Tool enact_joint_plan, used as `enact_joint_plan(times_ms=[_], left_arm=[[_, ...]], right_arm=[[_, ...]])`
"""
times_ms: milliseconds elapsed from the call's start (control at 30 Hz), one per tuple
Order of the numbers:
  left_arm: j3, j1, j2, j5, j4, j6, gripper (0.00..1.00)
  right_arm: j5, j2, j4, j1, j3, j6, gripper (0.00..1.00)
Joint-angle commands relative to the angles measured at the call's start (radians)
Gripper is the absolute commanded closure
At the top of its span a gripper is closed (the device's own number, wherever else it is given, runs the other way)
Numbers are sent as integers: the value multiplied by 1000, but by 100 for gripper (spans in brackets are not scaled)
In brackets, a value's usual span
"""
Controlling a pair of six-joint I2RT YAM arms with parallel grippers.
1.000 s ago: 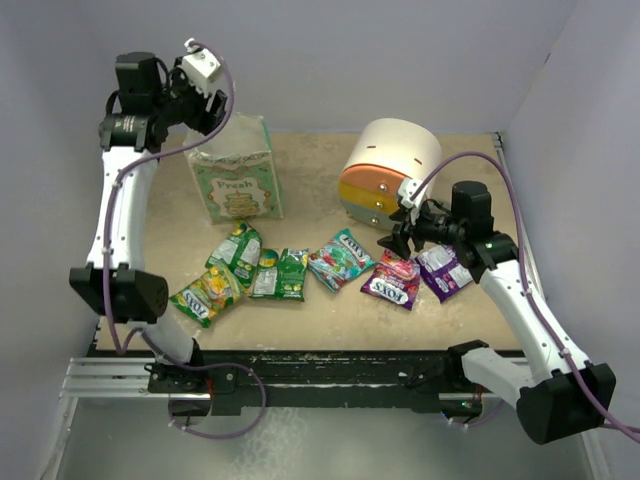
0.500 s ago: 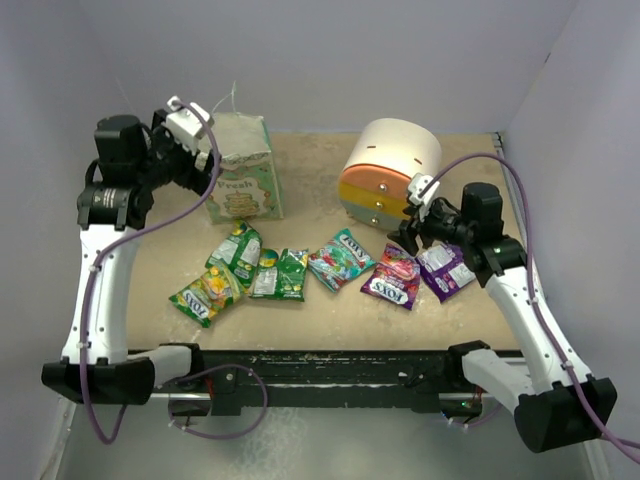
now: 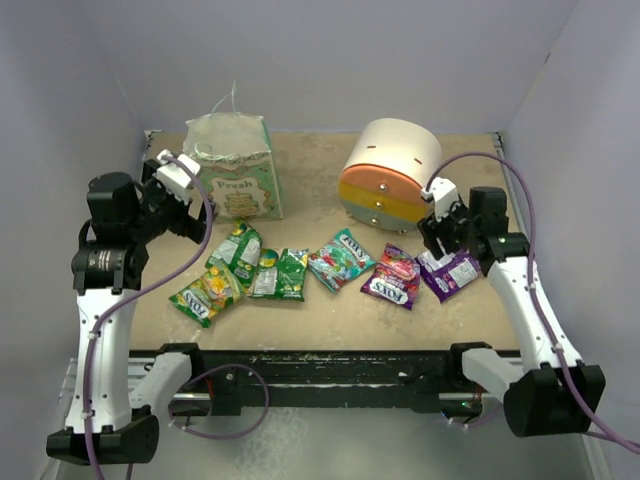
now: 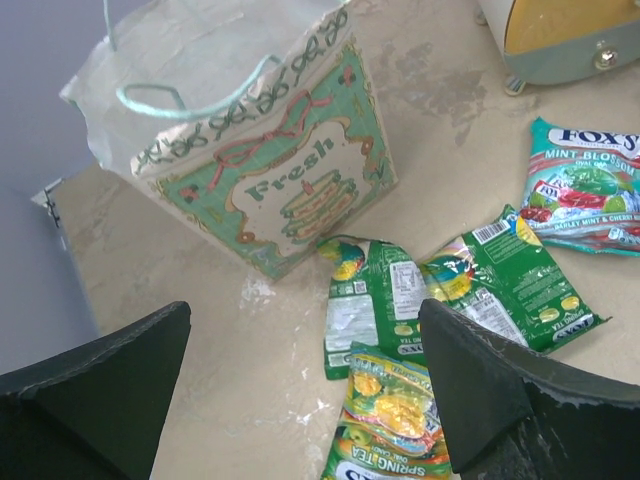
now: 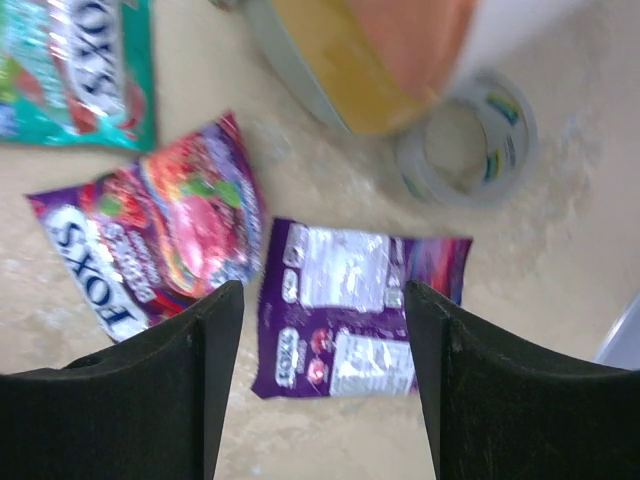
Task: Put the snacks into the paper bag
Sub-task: Pick up the snack from the center of the board.
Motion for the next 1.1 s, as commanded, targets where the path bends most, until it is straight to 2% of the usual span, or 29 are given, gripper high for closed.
enact_joint_plan(times_ms=[0,233,400,633,1067], left_arm=[[-62,50,-52,77,70,-49,1],[-65,95,-90,102,55,-48,1],[-78,98,-88,121,41,-41,1],[-108,106,-100,110,43,-26,1],[-145,123,-108,132,60,-26,1]], right_arm=[[49,75,-64,-137,22,-41,32],[-30,282,-83,-383,134,-63,32],[-72,443,-128,-489,226,-65,31],[-157,643,-220,-561,307,-113,30],[-220,835,-287,-612,305,-218,29]])
